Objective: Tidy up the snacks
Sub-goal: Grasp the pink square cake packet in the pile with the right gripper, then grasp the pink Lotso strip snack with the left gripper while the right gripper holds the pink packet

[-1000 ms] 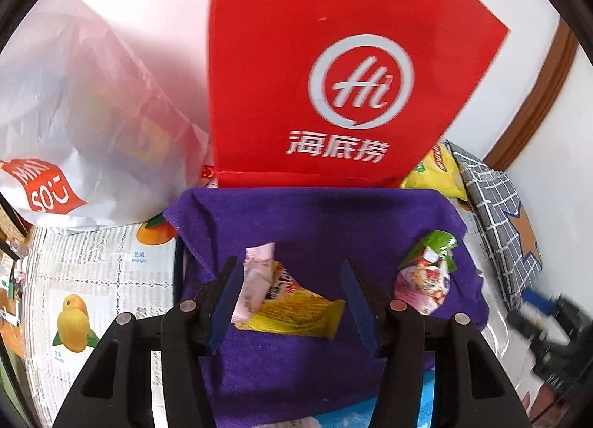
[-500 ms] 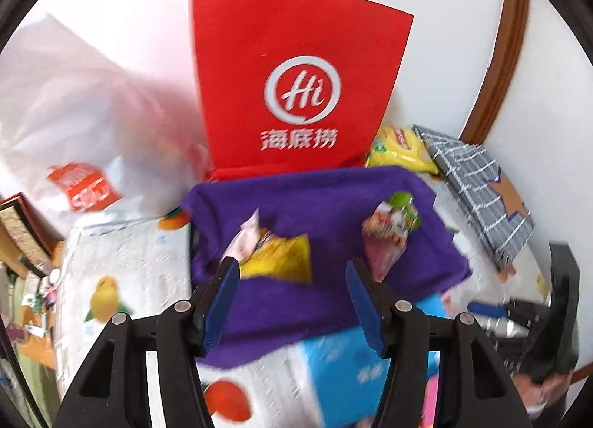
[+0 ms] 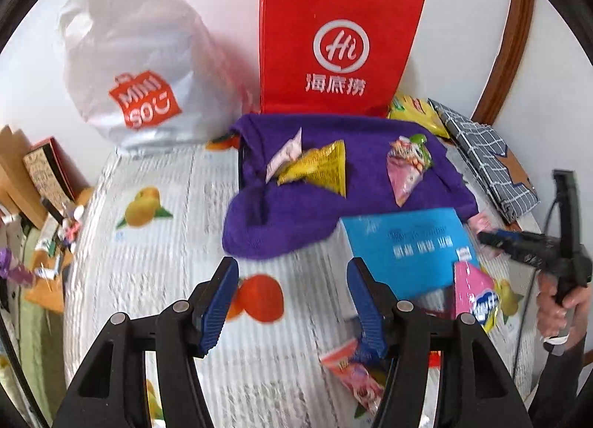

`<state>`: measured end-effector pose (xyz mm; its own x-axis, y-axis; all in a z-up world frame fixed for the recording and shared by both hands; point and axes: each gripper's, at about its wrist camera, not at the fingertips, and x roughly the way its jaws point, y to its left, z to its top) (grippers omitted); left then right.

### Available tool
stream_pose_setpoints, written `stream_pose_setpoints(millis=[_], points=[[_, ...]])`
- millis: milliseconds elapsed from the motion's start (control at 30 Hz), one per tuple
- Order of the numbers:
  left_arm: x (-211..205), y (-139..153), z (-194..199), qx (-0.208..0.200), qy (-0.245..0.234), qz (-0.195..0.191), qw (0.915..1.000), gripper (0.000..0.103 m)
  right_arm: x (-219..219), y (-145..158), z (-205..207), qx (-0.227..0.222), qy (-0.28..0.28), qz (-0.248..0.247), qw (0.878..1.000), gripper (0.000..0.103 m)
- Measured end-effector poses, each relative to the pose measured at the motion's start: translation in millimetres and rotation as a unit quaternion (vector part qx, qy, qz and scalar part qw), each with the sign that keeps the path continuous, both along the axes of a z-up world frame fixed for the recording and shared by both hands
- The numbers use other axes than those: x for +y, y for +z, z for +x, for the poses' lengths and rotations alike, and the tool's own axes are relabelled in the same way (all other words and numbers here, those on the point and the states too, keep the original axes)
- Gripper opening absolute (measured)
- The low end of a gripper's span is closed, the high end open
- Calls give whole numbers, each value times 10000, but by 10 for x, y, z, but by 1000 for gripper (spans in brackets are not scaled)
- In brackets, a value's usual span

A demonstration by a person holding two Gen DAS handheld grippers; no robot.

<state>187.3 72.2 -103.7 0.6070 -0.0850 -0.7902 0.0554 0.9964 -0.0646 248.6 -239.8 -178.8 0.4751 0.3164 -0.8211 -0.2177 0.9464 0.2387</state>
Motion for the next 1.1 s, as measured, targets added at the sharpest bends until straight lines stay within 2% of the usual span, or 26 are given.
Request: stream_pose_setpoints(millis=[167,433,567,667,733,833,867,900,967,1100], points=[[-92,-233,-227,239,-61,-70,9997,59,-240,111,-418,-267,-343,-183,9989,35],[-361,-672,-518,811,-244,-466,9953,59,-355,-56,-949,-323,-587,-194,9976,35],[-434,-846,-566,964,-79,-43,9953,56,-297,-105,-1097,-335,-497,-268,9978,35],[-313,-882,-606,903,22,-173,9958,56,-274,-102,-1180,-400,-456,-296,9977,35],[-309,-892,-602,835,5,-91,9965,56,-272,-103,-1221,-446,-446,-289,9976,35],[-395,-919,-593,702,-15,205,9973,51,-227,-137,-1230,-445,-433,-322,9976,35],[-440,-923,-586,627,-34,402,9972,39,-206,-150,-1221,-447,-416,-345,9975,35],[-484,-920,-584,527,-109,575,9969,20,-184,-164,-1212,-440,-394,-369,9976,35],[-511,-906,-601,445,-211,740,9960,20,-137,-209,-1197,-412,-327,-415,9978,35],[-305,-902,-569,258,87,780,9966,20,-51,-293,-1156,-382,-180,-492,9979,36]])
